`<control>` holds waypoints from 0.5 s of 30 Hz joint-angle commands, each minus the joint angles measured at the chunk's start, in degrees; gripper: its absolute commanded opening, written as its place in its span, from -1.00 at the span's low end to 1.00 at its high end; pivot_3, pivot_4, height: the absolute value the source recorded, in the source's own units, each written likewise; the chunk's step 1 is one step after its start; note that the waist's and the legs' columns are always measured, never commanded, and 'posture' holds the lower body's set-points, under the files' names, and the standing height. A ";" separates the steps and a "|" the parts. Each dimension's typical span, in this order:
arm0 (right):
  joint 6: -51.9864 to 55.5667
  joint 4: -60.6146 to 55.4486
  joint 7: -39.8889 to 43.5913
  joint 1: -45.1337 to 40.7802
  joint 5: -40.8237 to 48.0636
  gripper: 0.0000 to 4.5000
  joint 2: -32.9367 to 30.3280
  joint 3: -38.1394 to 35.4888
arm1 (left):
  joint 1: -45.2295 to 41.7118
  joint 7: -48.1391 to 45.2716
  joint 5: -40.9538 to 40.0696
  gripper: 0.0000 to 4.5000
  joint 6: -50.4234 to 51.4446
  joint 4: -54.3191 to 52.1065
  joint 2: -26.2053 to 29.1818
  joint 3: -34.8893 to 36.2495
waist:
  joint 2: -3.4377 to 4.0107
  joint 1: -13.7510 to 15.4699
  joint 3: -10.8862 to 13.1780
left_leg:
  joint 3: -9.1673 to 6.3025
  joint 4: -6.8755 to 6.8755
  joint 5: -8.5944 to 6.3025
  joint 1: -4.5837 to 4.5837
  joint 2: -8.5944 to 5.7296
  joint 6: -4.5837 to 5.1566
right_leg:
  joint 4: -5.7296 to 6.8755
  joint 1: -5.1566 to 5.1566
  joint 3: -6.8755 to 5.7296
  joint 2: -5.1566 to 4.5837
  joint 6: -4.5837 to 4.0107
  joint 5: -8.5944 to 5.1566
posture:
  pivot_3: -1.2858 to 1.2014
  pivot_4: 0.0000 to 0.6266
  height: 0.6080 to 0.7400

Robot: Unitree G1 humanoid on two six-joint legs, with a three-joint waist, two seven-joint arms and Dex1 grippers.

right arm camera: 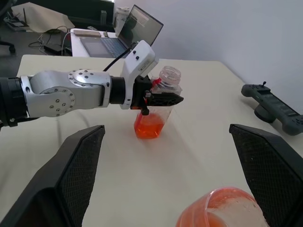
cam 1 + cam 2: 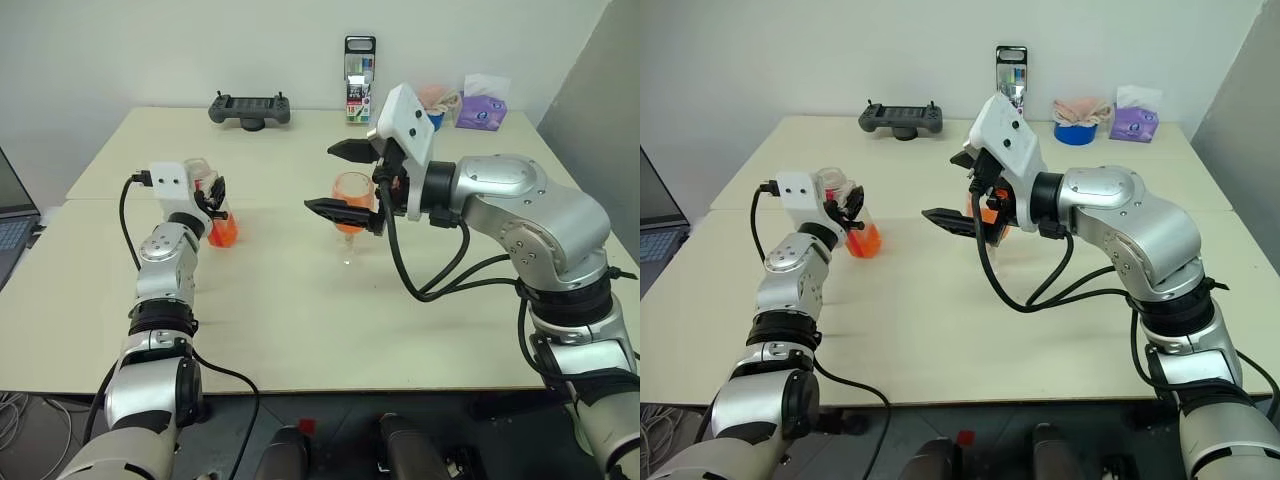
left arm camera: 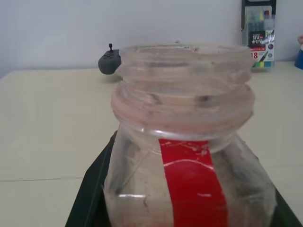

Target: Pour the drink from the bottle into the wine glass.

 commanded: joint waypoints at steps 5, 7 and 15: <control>-0.40 -3.73 1.14 0.77 -0.34 1.00 -1.10 -1.42 | 4.19 1.34 -0.50 0.66 2.28 -7.31 -0.44 0.44 | 0.00 -0.04 0.00 | 0.00 -0.01 0.00 0.02 0.01 0.00 | 0.00 0.00 0.01 0.00 0.00 0.00 | 0.03 -0.52 1.00; -0.43 -3.80 1.39 0.88 -0.39 1.00 -1.23 -1.67 | 4.77 1.77 -0.54 0.95 3.28 -8.49 -0.52 0.49 | 0.00 -0.01 0.00 | 0.01 -0.01 0.00 0.02 0.00 0.00 | 0.00 0.00 0.02 0.00 0.00 0.00 | 0.03 -0.52 1.00; -1.74 -2.85 2.27 1.37 -1.60 1.00 -1.59 -2.35 | 7.01 2.25 -0.55 0.99 6.59 -12.85 -1.38 0.22 | 0.00 0.02 0.00 | 0.02 0.00 0.00 -0.01 -0.01 -0.01 | -0.03 0.00 0.02 -0.01 0.00 0.00 | 0.03 -0.52 1.00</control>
